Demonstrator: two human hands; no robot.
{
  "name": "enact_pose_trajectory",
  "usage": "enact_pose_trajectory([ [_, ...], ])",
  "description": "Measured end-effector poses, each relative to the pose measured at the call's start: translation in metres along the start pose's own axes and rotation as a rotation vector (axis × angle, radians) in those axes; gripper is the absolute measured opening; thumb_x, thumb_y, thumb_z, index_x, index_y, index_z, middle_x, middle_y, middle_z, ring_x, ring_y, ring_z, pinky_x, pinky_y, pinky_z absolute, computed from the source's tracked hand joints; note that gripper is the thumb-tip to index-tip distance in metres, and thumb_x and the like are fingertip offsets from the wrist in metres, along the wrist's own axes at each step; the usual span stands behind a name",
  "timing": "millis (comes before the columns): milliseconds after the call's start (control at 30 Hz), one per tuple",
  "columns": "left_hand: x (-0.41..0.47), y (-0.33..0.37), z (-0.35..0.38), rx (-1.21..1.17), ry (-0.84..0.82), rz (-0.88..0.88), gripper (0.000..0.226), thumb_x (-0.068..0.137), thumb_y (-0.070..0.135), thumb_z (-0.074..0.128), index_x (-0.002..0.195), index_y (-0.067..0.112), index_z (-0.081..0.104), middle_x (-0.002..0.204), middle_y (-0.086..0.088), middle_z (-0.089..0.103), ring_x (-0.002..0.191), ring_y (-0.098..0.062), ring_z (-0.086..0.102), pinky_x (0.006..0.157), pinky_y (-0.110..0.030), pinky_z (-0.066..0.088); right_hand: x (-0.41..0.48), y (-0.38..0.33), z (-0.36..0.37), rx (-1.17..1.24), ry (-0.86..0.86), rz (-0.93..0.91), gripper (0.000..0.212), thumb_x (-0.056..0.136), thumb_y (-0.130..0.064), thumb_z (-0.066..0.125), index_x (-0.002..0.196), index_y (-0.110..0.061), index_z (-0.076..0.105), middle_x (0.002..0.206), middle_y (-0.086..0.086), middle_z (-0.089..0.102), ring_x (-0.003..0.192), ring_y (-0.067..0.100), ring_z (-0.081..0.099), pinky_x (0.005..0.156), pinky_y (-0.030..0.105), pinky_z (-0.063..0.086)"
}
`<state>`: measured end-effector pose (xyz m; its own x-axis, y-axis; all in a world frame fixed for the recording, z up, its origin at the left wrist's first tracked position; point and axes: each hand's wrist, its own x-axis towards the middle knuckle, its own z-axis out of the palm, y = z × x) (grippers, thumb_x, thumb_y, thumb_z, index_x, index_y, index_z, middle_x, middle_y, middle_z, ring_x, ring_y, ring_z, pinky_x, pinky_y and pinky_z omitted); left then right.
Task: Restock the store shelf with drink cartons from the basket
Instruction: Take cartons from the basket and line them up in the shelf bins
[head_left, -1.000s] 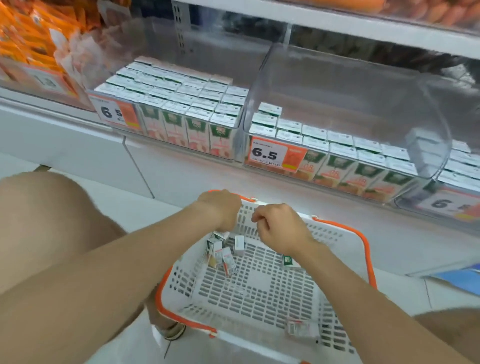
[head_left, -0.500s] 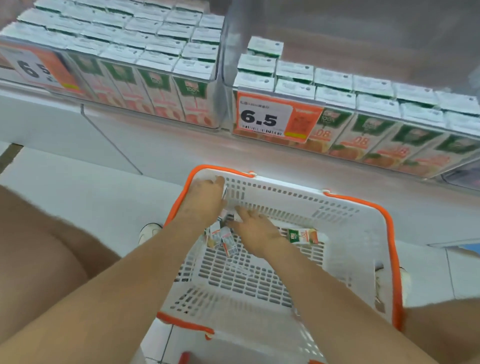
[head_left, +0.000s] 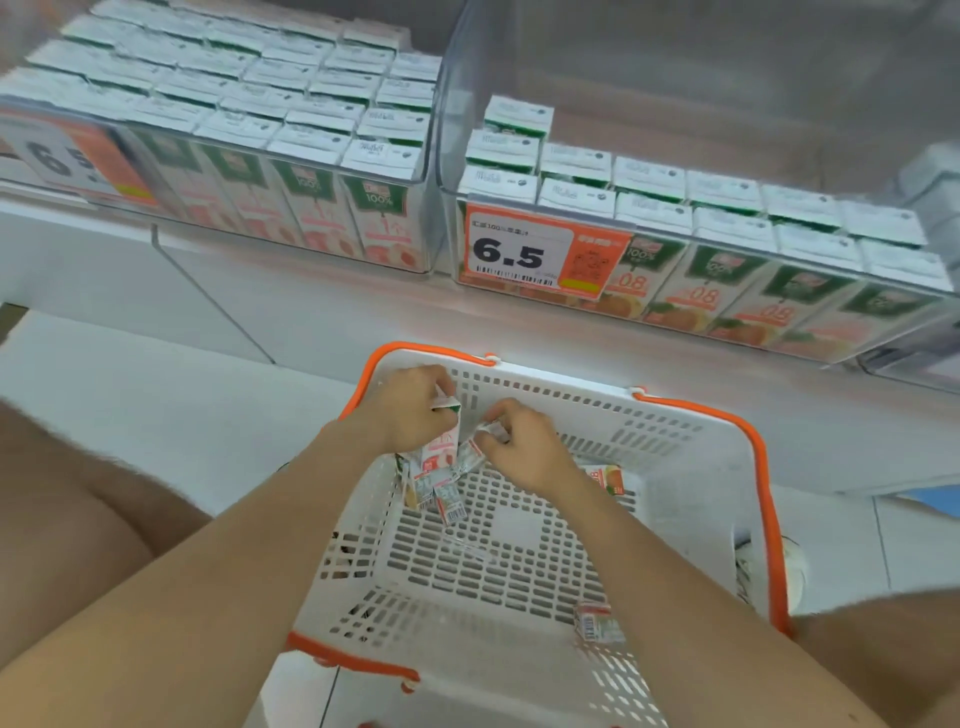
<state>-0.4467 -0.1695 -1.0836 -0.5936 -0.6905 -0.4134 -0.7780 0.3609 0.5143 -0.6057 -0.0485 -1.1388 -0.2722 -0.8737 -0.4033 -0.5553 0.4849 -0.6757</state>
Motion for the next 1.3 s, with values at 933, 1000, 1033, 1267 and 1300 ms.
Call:
enact_pose_trajectory([
  [933, -0.129, 0.146, -0.178, -0.223, 0.598, 0.526, 0.022, 0.097, 0.023, 0.063, 0.117, 0.029, 0.070, 0.103, 0.014, 0.070, 0.086, -0.010, 0.067, 0.081, -0.038, 0.057, -0.161, -0.182, -0.228, -0.178, 0.995, -0.621, 0.047, 0.095, -0.059, 0.062, 0.115, -0.017, 0.070, 0.096, -0.002, 0.075, 0.085, 0.020, 0.068, 0.076, 0.036, 0.052],
  [1000, -0.123, 0.150, -0.179, -0.242, 0.671, 0.503, 0.022, 0.098, 0.022, 0.059, 0.116, 0.030, 0.069, 0.097, 0.009, 0.072, 0.084, -0.008, 0.066, 0.079, -0.033, 0.056, -0.149, -0.185, -0.242, -0.080, 0.982, -0.618, 0.039, 0.100, -0.044, 0.064, 0.125, -0.015, 0.065, 0.106, 0.000, 0.072, 0.093, 0.020, 0.065, 0.081, 0.034, 0.050],
  [1033, -0.119, 0.152, -0.178, -0.244, 0.696, 0.490, 0.022, 0.099, 0.022, 0.057, 0.117, 0.030, 0.068, 0.094, 0.006, 0.072, 0.082, -0.006, 0.064, 0.077, -0.024, 0.052, -0.139, -0.185, -0.249, -0.072, 0.946, -0.597, 0.037, 0.102, -0.037, 0.064, 0.131, -0.014, 0.061, 0.114, 0.002, 0.070, 0.100, 0.021, 0.063, 0.086, 0.034, 0.049],
  [1267, -0.101, 0.167, -0.178, -0.124, 0.744, 0.507, 0.019, 0.102, 0.022, 0.055, 0.113, 0.022, 0.071, 0.073, 0.010, 0.055, 0.076, -0.003, 0.052, 0.069, -0.030, 0.033, -0.060, -0.183, -0.267, -0.595, 0.586, -0.385, 0.037, 0.105, -0.016, 0.055, 0.140, -0.008, 0.049, 0.126, 0.019, 0.065, 0.112, 0.043, 0.060, 0.086, 0.048, 0.050],
  [1300, -0.098, 0.168, -0.178, -0.107, 0.750, 0.517, 0.018, 0.102, 0.023, 0.055, 0.112, 0.022, 0.071, 0.075, 0.012, 0.055, 0.077, -0.004, 0.051, 0.068, -0.028, 0.032, -0.050, -0.183, -0.265, -0.628, 0.532, -0.396, 0.034, 0.105, -0.018, 0.057, 0.137, -0.008, 0.052, 0.124, 0.018, 0.066, 0.111, 0.042, 0.061, 0.086, 0.049, 0.051],
])
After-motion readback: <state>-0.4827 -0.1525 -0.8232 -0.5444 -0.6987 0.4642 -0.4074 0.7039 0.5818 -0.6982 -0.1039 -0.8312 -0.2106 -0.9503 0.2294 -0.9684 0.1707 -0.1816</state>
